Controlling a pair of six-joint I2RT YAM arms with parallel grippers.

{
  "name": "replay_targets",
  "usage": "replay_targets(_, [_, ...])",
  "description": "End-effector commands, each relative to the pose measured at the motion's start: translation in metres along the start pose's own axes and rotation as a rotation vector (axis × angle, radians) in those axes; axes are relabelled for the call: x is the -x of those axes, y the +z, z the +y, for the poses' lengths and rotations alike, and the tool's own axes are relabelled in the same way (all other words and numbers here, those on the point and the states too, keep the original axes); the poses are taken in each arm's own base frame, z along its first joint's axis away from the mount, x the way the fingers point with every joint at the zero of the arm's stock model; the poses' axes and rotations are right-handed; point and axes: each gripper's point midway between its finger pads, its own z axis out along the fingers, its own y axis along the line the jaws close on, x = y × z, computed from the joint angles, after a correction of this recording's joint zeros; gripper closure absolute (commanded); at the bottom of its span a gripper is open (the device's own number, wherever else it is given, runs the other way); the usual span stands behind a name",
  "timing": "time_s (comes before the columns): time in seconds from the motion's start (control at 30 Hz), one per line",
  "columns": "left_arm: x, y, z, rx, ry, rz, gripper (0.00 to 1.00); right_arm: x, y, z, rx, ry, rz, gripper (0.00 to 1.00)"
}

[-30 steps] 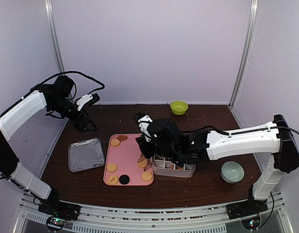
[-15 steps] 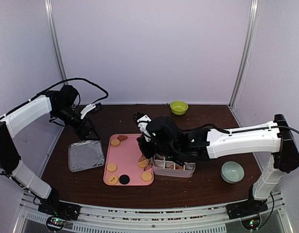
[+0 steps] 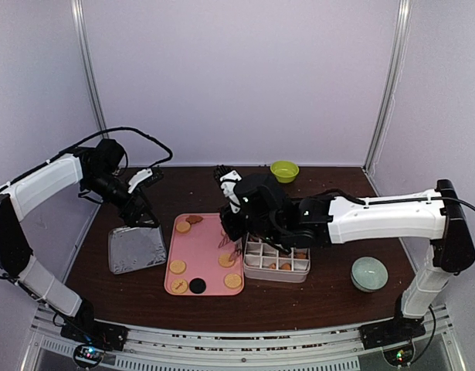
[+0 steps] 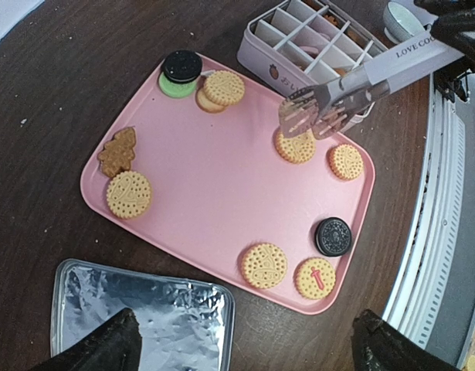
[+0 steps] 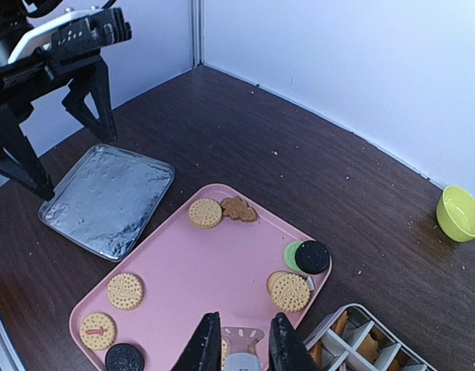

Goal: Pack the cookies
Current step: Pass from the right arm to the left

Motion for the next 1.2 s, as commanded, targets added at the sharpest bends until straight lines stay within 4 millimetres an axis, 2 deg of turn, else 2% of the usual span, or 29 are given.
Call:
replay_targets(0.0, [0.003, -0.008, -0.002, 0.018, 0.031, -0.024, 0.03, 0.035, 0.004, -0.009, -0.015, 0.049, -0.079, 0.81])
replay_targets(0.1, [0.002, -0.008, -0.003, 0.018, 0.034, -0.022, 0.02, 0.034, 0.010, -0.005, 0.014, 0.047, -0.057, 0.81])
replay_targets(0.23, [0.001, -0.008, -0.006, -0.002, 0.033, -0.024, 0.02, 0.022, 0.015, 0.002, 0.051, 0.027, 0.008, 0.81])
replay_targets(0.3, [0.002, -0.007, -0.009, -0.020, 0.034, -0.031, 0.02, 0.015, 0.015, 0.003, 0.049, 0.019, 0.036, 0.81])
replay_targets(0.4, [0.007, -0.005, -0.015, -0.057, 0.035, -0.069, 0.02, 0.018, 0.010, -0.003, 0.041, 0.051, 0.023, 0.81])
replay_targets(0.53, [0.019, -0.002, -0.025, -0.115, 0.067, -0.126, 0.02, 0.042, -0.002, -0.008, 0.130, 0.212, -0.064, 0.80])
replay_targets(0.67, [0.027, 0.009, -0.039, -0.120, 0.164, -0.096, 0.04, 0.066, -0.012, -0.003, 0.259, 0.339, -0.125, 0.78])
replay_targets(0.97, [0.034, 0.039, -0.075, -0.194, 0.273, -0.039, 0.14, 0.092, -0.031, 0.008, 0.473, 0.482, -0.267, 0.75])
replay_targets(1.03, [0.037, 0.042, -0.076, -0.188, 0.281, -0.033, 0.18, 0.095, -0.031, 0.011, 0.497, 0.487, -0.268, 0.75])
replay_targets(1.17, [0.044, 0.046, -0.064, -0.115, 0.297, -0.032, 0.30, 0.098, -0.029, 0.013, 0.523, 0.526, -0.268, 0.75])
